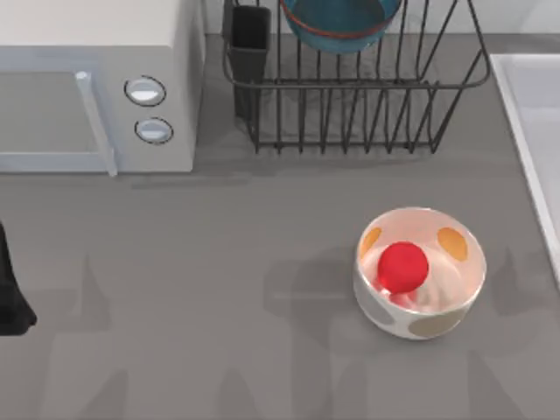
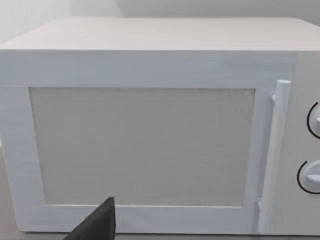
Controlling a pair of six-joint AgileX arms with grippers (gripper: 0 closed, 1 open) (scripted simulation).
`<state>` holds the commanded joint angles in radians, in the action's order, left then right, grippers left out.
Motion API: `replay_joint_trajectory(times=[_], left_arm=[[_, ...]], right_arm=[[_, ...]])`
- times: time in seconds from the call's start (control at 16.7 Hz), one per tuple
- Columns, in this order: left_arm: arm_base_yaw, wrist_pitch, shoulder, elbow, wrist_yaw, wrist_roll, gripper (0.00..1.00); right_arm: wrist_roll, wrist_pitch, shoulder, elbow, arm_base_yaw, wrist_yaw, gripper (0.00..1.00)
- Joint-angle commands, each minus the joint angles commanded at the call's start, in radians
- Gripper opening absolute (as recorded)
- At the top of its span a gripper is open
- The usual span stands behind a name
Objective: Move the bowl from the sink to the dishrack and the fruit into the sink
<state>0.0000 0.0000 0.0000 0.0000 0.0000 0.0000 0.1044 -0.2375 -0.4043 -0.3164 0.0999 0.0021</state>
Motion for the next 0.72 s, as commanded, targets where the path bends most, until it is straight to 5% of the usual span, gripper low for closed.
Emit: replay_joint_trajectory(times=[0.72], left_arm=[[0.0, 0.0, 0.0, 0.0, 0.0, 0.0, 1.0]], right_arm=[[0.256, -0.585, -0.994, -0.777, 0.25, -0.002, 1.0]])
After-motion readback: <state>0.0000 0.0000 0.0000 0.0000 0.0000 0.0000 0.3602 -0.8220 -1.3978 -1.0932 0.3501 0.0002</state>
